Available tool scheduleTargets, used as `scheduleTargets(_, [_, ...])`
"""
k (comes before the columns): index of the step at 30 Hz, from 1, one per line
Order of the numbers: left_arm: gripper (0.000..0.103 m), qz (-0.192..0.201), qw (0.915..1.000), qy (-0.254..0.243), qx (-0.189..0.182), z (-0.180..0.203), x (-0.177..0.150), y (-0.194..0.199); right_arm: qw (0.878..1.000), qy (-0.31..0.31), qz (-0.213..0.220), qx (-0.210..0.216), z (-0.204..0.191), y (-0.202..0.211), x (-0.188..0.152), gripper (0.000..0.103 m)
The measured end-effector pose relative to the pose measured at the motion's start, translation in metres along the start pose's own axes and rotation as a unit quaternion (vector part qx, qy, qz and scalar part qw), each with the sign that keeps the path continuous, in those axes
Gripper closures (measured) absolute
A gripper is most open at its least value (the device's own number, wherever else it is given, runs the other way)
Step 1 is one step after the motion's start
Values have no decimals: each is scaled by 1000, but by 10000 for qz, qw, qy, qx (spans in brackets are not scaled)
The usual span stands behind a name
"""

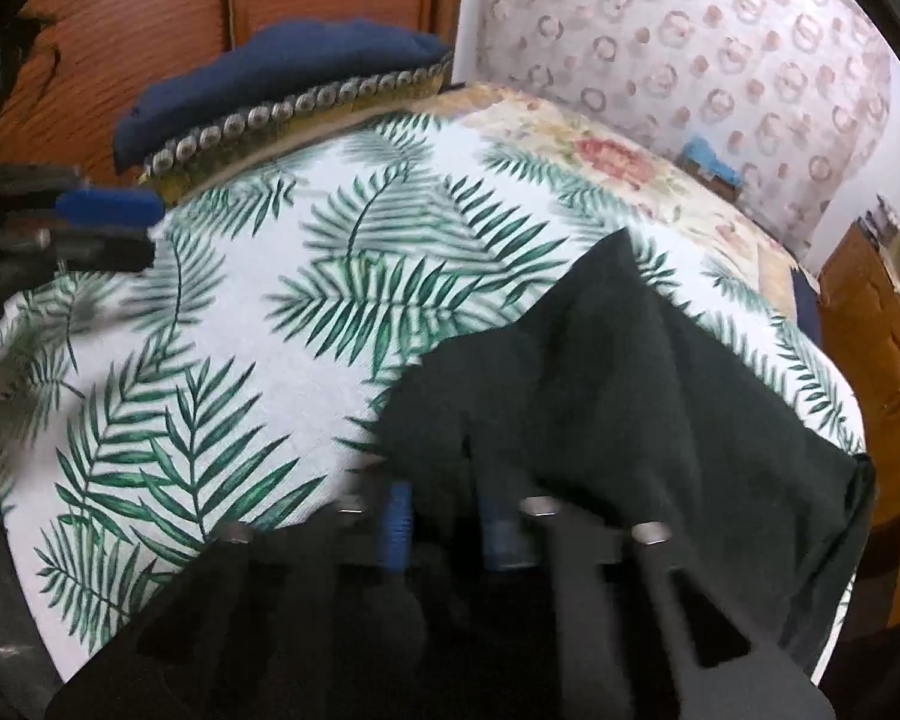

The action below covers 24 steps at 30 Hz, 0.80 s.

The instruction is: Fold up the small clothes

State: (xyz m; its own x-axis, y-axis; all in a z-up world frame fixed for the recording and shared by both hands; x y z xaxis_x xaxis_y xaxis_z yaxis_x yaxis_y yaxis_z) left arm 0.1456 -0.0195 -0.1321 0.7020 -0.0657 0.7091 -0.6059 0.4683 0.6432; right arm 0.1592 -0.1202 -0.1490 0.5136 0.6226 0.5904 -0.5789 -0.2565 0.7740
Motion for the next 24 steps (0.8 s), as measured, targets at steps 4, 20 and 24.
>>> scheduleTargets(4, [70,-44,10000,-54,-63,7,-1,-5,9975,-566,414,126,36,33,14,94])
scheduleTargets(20, [70,-248,9988,-323,-268,39,-8,-23,9737,-1990,434,-1016,223,51,10,96])
scheduleTargets(24, [70,-317,9983,-401,-296,47,-10,-30,9573,-2394,113,-1614,262,40,-13,70])
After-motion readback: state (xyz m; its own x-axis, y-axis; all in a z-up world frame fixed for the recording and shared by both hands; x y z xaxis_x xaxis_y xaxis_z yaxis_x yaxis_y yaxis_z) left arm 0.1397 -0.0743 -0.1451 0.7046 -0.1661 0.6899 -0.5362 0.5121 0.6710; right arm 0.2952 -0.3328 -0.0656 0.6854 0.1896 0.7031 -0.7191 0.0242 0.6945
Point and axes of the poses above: each gripper's, at about its wrist camera, not at the fingertips, and y roughly against the way its jaws point, z to its right, x to its top, the point moved 10 cm from there along -y, roughly the way its jaws point, and after that the axes turned 10 degrees about -x, right-handed, at the moved point
